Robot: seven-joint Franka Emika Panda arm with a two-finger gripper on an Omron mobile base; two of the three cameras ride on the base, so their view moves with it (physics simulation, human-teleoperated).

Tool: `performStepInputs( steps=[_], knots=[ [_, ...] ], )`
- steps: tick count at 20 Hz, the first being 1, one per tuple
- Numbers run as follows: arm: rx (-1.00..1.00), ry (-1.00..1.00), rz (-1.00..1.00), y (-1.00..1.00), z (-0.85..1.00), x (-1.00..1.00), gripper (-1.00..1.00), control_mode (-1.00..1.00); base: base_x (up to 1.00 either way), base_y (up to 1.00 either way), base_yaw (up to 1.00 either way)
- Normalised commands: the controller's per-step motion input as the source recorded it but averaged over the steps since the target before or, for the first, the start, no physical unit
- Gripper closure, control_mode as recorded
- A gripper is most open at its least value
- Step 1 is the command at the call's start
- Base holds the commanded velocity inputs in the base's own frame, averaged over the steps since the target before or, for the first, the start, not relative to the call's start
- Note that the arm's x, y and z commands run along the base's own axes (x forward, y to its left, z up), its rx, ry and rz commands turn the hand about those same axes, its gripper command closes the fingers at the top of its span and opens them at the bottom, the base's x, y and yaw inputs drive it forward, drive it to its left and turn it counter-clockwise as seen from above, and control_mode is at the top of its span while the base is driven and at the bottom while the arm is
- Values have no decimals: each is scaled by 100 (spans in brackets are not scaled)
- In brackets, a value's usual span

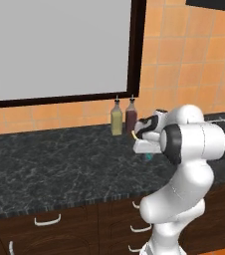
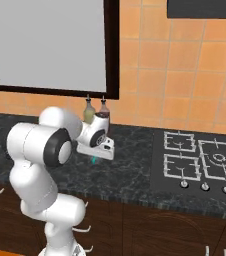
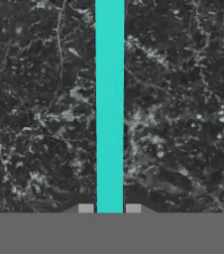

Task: Put the bell pepper and onion in the pot. Retrieve the spatula and lightly stir the vegetables in the pot.

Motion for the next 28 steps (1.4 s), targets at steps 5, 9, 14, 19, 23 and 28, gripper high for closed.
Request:
performStepInputs(
  steps=[5,9,14,19,23,28],
  knots=[
    [0,-7,-3,0,90,-34,100,-100,0,0,0],
    [0,0,-3,0,85,-42,100,-100,0,0,0],
    [0,0,0,0,0,-2,100,-100,0,0,0],
    [0,-7,10,0,57,-20,100,-100,0,0,0],
    [0,-16,6,5,84,-45,100,-100,0,0,0],
    [0,-23,9,18,66,-37,100,-100,0,0,0]
  ],
)
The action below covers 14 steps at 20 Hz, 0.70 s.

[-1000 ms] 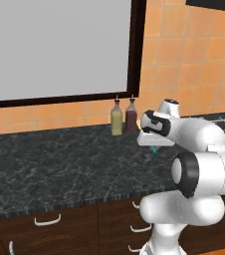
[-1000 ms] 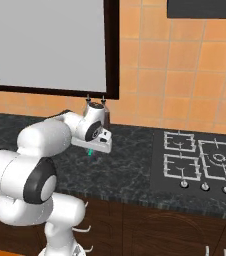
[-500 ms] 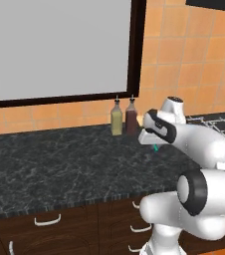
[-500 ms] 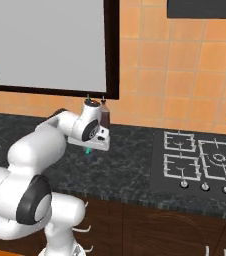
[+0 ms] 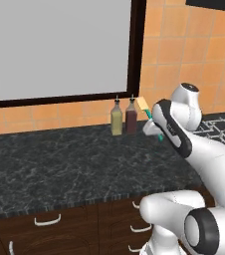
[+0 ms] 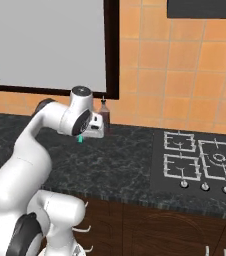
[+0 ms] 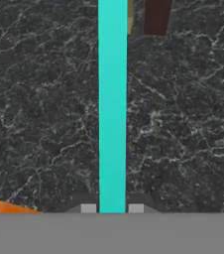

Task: Put the bell pepper and onion in the pot. Retrieve the spatula and lightly stir the vegetables in the pot.

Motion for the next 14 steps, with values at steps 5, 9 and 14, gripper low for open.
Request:
performStepInputs(
  steps=[5,9,14],
  knots=[
    [-9,-18,8,25,22,-29,100,-100,0,0,0],
    [-11,-3,0,2,14,-24,100,-100,0,0,0],
    [0,-3,0,-1,17,-11,100,-100,0,0,0]
  ],
)
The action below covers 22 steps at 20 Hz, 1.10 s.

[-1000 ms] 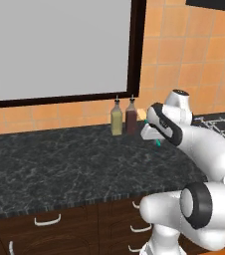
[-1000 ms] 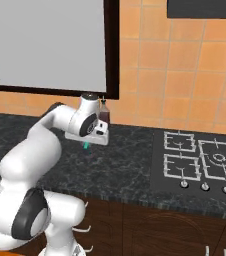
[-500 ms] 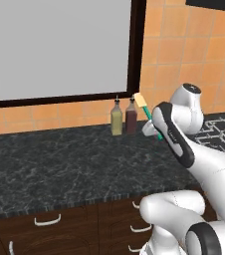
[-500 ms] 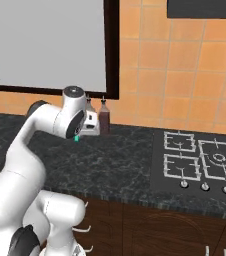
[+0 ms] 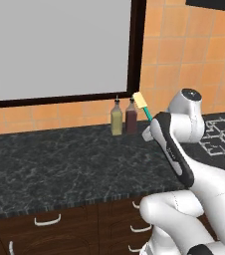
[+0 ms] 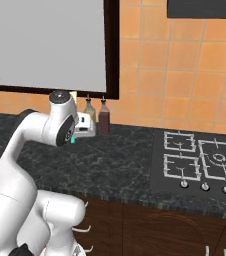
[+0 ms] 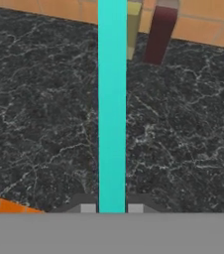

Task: Put the bell pepper and onion in the pot. Retrieve the spatula and lightly stir the vegetables in the pot.

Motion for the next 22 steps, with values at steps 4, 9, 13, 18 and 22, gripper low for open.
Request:
performStepInputs(
  steps=[4,9,13,18,22],
  knots=[
    [0,-1,0,-1,29,-13,100,-100,0,0,0],
    [0,0,0,0,8,-4,100,-100,0,0,0],
    [0,0,0,0,0,0,100,100,-21,-17,0],
    [0,0,0,0,0,0,100,100,-52,-62,-2],
    [0,0,0,0,0,0,100,100,7,-87,0]
  ],
)
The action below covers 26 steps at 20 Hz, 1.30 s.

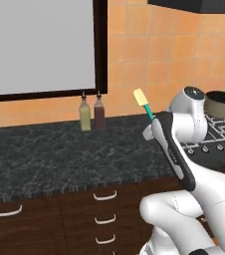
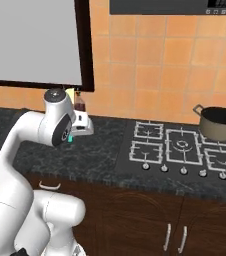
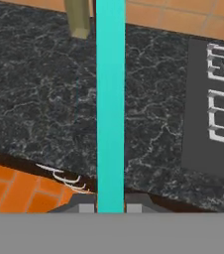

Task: Put the bell pepper and onion in the pot. Retrieve the spatula and lightly stir the vegetables in the pot.

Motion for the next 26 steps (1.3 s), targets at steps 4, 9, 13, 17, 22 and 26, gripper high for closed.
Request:
performStepInputs(
  steps=[4,9,13,17,22,26],
  knots=[
    [0,0,0,0,0,0,100,100,20,-100,0],
    [0,0,0,0,0,0,100,100,43,-98,0],
    [0,0,0,0,0,0,100,100,56,-71,0],
    [0,0,0,0,0,0,100,100,31,-55,-2],
    [0,0,0,0,0,0,100,100,9,-64,-7],
    [0,0,0,0,0,0,100,100,30,-41,-3]
  ],
)
